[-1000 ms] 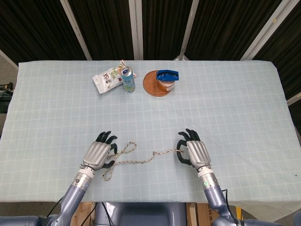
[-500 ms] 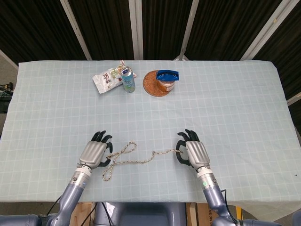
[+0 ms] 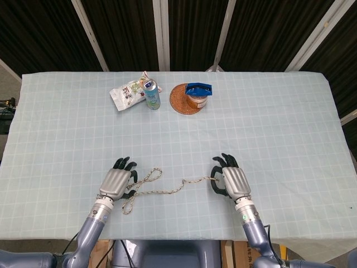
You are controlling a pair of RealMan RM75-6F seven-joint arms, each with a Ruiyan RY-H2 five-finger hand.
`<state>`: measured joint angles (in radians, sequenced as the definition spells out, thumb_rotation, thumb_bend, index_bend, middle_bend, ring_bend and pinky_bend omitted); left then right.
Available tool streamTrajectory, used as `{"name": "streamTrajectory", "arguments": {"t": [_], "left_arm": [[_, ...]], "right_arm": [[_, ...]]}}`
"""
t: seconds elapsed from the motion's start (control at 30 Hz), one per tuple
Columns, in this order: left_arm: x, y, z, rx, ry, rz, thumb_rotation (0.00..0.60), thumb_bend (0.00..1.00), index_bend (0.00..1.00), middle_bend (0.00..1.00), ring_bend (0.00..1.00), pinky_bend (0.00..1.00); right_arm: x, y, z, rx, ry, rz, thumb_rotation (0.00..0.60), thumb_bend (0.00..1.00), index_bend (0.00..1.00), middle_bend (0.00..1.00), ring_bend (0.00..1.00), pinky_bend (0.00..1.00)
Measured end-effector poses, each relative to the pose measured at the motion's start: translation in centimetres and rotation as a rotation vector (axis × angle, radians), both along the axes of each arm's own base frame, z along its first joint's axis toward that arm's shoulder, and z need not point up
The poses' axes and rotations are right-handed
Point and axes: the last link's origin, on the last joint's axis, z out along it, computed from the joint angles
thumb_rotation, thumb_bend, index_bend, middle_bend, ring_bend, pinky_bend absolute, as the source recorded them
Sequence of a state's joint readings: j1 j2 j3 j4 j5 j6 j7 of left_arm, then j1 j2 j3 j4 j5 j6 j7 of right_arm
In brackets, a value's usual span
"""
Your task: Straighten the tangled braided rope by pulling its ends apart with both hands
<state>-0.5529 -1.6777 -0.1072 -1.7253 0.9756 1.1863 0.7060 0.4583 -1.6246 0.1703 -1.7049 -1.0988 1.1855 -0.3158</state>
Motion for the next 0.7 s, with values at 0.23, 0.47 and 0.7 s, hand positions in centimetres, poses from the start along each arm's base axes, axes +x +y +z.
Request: {"name": "streamTrajectory", "arguments": {"t": [0.23, 0.47, 0.7], "left_arm": [[-0.25, 0.29, -0.26, 0.013, 0.012, 0.006, 0.6, 0.34, 0.51, 0.17, 0.0, 0.0], [-0.56, 0.56, -0.12, 0.033, 0.016, 0.009, 0.6, 0.34, 0.51, 0.17, 0.0, 0.0], [-0.84, 0.74, -0.39, 0.032, 0.017, 0.025, 0.6, 0.37, 0.52, 0.18, 0.0, 0.0]], "right_arm": [[-0.13, -0.07, 0.13, -0.002, 0.0, -0.002, 0.6, 0.51, 0.61, 0.21, 0.0, 0.0], [-0.2, -0.11, 0.17, -0.004, -0.001, -0.003, 0.6, 0.51, 0.61, 0.21, 0.0, 0.0], [-0.31, -0.04, 0.05, 0.0, 0.003, -0.004, 0.6, 0.51, 0.61, 0.21, 0.0, 0.0]]}}
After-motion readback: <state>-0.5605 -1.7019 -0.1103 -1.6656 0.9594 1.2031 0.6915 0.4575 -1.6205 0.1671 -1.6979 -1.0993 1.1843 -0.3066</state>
